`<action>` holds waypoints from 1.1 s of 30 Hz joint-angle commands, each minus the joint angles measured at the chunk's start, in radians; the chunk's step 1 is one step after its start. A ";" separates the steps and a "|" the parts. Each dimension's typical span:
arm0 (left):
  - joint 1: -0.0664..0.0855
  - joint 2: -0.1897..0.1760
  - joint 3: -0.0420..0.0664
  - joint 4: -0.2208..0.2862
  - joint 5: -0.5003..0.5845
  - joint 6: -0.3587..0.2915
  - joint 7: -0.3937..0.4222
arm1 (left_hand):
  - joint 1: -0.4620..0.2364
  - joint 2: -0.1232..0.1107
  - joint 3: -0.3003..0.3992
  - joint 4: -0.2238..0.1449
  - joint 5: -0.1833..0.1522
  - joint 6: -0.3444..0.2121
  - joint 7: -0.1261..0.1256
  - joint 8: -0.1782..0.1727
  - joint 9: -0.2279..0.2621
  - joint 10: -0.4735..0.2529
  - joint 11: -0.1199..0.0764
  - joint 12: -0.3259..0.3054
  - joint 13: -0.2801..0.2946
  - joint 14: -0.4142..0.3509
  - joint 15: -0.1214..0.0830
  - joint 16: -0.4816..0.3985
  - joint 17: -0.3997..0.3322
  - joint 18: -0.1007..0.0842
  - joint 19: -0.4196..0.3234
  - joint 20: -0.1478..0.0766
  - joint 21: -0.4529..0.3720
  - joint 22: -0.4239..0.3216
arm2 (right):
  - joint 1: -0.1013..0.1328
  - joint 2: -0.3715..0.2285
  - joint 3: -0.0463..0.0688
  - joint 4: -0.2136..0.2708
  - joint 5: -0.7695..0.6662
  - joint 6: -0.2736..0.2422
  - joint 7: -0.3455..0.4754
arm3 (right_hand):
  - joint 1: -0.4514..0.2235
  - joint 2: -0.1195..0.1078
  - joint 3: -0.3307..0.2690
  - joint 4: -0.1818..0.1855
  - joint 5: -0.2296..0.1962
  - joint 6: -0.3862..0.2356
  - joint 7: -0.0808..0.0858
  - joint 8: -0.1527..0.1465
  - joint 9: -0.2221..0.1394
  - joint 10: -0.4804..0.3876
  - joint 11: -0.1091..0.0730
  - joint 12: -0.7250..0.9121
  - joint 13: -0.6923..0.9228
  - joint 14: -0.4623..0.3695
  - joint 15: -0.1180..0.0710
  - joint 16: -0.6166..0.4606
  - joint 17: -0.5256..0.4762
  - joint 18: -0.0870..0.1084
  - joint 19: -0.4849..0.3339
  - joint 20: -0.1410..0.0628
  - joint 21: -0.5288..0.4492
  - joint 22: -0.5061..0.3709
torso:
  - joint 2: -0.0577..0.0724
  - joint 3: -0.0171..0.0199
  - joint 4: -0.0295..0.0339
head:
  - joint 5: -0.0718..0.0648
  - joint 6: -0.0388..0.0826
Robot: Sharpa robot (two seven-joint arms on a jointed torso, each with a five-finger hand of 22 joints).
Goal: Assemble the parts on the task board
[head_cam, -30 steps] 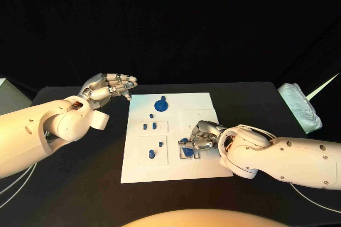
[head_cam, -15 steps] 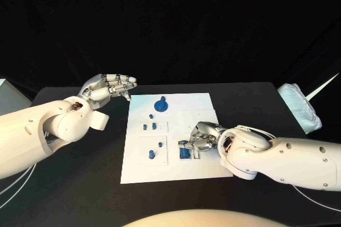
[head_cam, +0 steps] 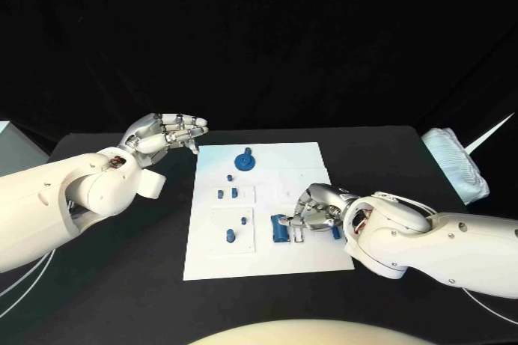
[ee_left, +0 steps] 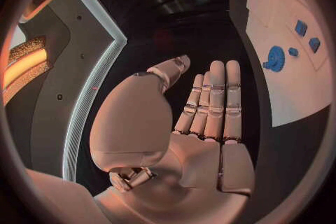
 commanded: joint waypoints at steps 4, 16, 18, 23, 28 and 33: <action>0.001 0.001 0.001 -0.001 0.002 0.008 0.007 | 0.000 0.010 0.001 0.005 0.005 -0.007 0.000 0.005 0.000 -0.006 0.000 0.006 -0.001 -0.007 -0.003 0.003 0.001 0.006 0.008 0.001 -0.007 -0.001 | 0.033 -0.096 0.004 0.030 0.025 -0.086 0.063 | 0.073 -0.016 -0.015 -0.002 0.006 -0.025 0.008 -0.008 -0.002 0.023 0.012 -0.012 0.135 0.084 0.008 -0.008 0.158 -0.010 0.060 0.001 -0.013 0.208 | -0.002 -0.0017 -0.0028 | -0.015 0.006; 0.000 -0.001 0.001 0.004 0.002 0.012 0.010 | -0.001 0.010 0.000 0.006 0.005 -0.007 0.000 0.005 0.000 -0.006 0.000 0.007 -0.001 -0.008 -0.003 0.004 0.002 0.006 0.008 0.001 -0.008 -0.002 | 0.035 -0.231 -0.008 0.022 -0.011 -0.093 0.086 | 0.224 -0.048 -0.044 -0.004 0.005 -0.087 0.040 -0.062 -0.021 -0.012 0.040 -0.073 0.104 0.076 0.032 -0.025 0.126 0.002 0.041 0.023 -0.073 0.186 | -0.002 -0.0010 -0.0067 | -0.033 0.012; 0.000 -0.001 0.001 0.004 0.002 0.013 0.010 | -0.001 0.010 0.000 0.006 0.005 -0.007 0.000 0.005 0.000 -0.006 0.000 0.007 -0.001 -0.008 -0.003 0.004 0.002 0.006 0.008 0.001 -0.008 -0.002 | 0.030 -0.242 -0.012 0.025 -0.030 -0.088 0.079 | 0.228 -0.050 -0.047 -0.002 0.006 -0.081 0.039 -0.060 -0.020 -0.019 0.040 -0.086 0.096 0.076 0.032 -0.026 0.126 0.002 0.041 0.023 -0.074 0.185 | -0.003 -0.0002 -0.0070 | -0.033 0.012; 0.000 -0.002 0.001 0.004 0.002 0.015 0.011 | -0.001 0.011 0.000 0.006 0.005 -0.007 0.000 0.005 0.000 -0.007 0.000 0.007 -0.001 -0.008 -0.002 0.004 0.002 0.006 0.009 0.001 -0.008 -0.002 | 0.014 -0.251 -0.019 0.023 -0.080 -0.068 0.050 | 0.232 -0.050 -0.058 0.002 0.004 -0.062 0.034 -0.050 -0.014 -0.018 0.036 -0.086 0.096 0.076 0.029 -0.025 0.129 0.001 0.043 0.022 -0.069 0.188 | -0.002 0.0006 -0.0045 | -0.035 0.014; 0.000 -0.003 0.001 0.005 0.002 0.015 0.011 | -0.001 0.011 0.000 0.006 0.005 -0.007 0.000 0.005 0.000 -0.007 0.000 0.007 -0.001 -0.008 -0.002 0.004 0.002 0.006 0.009 0.001 -0.008 -0.002 | -0.005 -0.245 -0.022 0.013 -0.117 -0.032 0.014 | 0.231 -0.050 -0.061 0.003 0.002 -0.059 0.033 -0.049 -0.012 -0.018 0.035 -0.087 0.096 0.077 0.028 -0.025 0.130 0.000 0.044 0.021 -0.067 0.189 | -0.002 -0.0015 -0.0031 | -0.036 0.014; 0.000 -0.005 0.001 0.005 0.002 0.014 0.012 | -0.001 0.011 0.000 0.006 0.005 -0.007 0.000 0.005 0.000 -0.007 0.000 0.007 -0.001 -0.008 -0.002 0.004 0.002 0.006 0.009 0.001 -0.008 -0.002 | -0.023 -0.231 -0.024 0.005 -0.135 -0.017 -0.005 | 0.230 -0.049 -0.063 0.004 0.001 -0.058 0.032 -0.048 -0.012 -0.020 0.034 -0.091 0.094 0.077 0.028 -0.025 0.130 0.001 0.043 0.021 -0.069 0.188 | -0.001 -0.0012 -0.0043 | -0.035 0.012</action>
